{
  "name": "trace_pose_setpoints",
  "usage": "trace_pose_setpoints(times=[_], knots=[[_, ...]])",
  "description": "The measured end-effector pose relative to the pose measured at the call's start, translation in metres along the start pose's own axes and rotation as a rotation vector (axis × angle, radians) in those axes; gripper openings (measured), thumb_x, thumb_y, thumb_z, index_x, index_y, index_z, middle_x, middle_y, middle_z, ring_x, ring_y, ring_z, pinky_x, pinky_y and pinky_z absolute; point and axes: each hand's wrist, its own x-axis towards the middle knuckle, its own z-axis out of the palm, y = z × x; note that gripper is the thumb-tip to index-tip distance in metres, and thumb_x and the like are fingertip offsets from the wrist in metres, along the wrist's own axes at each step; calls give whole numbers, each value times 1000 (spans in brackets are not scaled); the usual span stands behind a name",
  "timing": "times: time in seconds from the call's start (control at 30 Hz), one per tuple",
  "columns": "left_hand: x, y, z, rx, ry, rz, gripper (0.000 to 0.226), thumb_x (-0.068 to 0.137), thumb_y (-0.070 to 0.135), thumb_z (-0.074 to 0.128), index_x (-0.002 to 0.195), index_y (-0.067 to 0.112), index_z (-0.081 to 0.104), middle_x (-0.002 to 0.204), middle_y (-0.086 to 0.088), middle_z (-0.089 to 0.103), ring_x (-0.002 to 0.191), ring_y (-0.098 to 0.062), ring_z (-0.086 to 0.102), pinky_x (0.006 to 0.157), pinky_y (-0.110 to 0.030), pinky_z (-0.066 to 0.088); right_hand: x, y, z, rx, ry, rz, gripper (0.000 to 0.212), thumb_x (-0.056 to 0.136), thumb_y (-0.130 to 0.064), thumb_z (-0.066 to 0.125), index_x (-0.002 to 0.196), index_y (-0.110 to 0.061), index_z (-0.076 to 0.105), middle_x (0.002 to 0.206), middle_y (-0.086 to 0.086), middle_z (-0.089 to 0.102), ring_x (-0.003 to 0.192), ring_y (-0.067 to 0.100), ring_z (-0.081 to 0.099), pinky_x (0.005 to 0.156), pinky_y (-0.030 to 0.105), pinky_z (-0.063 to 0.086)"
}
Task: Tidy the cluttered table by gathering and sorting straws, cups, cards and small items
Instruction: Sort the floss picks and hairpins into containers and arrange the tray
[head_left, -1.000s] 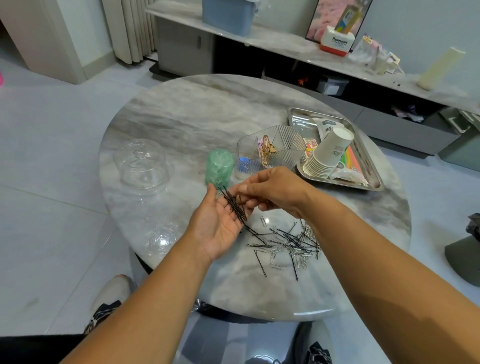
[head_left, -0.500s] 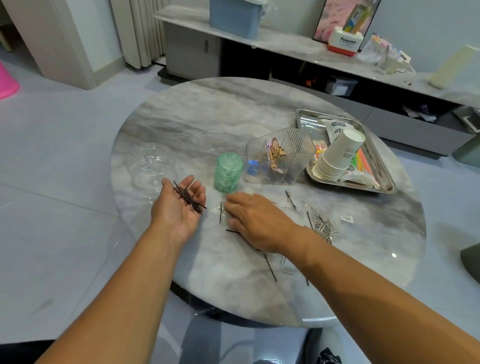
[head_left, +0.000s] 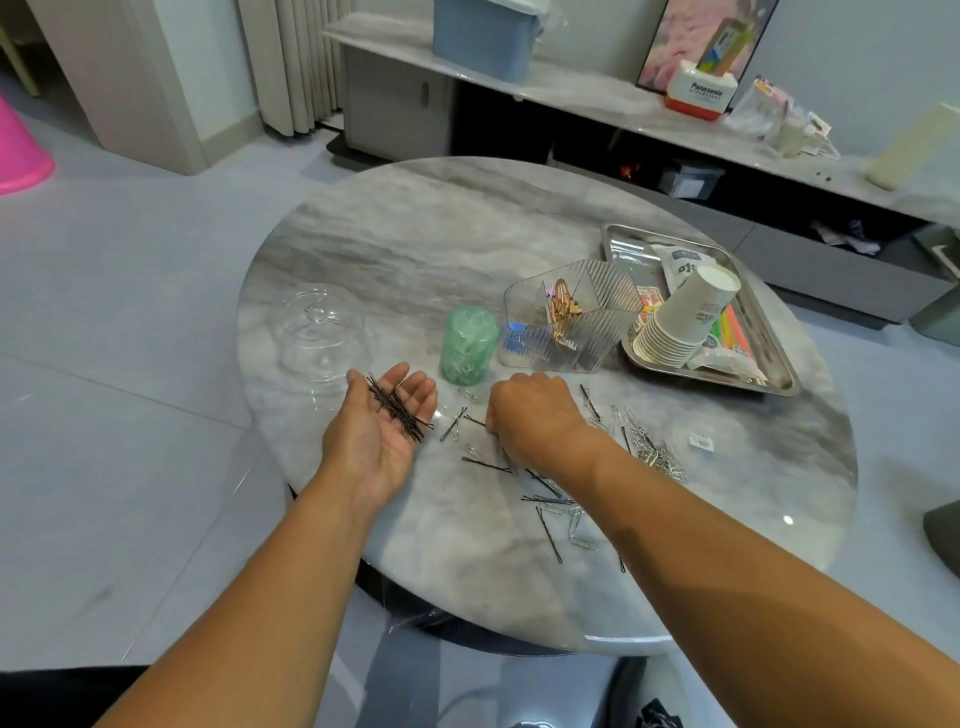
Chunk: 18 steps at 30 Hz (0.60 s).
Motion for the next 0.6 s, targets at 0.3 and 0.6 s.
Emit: trace_pose_setpoints(times=[0.3, 0.6], knots=[[-3, 1, -2, -34, -32, -12, 60, 107, 51, 33, 117, 1, 63, 102, -17, 77, 101, -26, 74, 88, -35, 60, 1, -6, -7, -15, -47, -13, 18, 95, -14, 61, 112, -12, 69, 117, 9, 65, 112, 31, 58, 93, 37, 47], [-3, 1, -1, -31, -35, -14, 59, 107, 50, 33, 118, 1, 63, 104, -18, 76, 100, -27, 74, 81, -33, 63, 8, -4, -5, 145, 87, -206, 13, 102, -11, 51, 113, -13, 58, 103, 11, 68, 95, 33, 62, 72, 37, 43]])
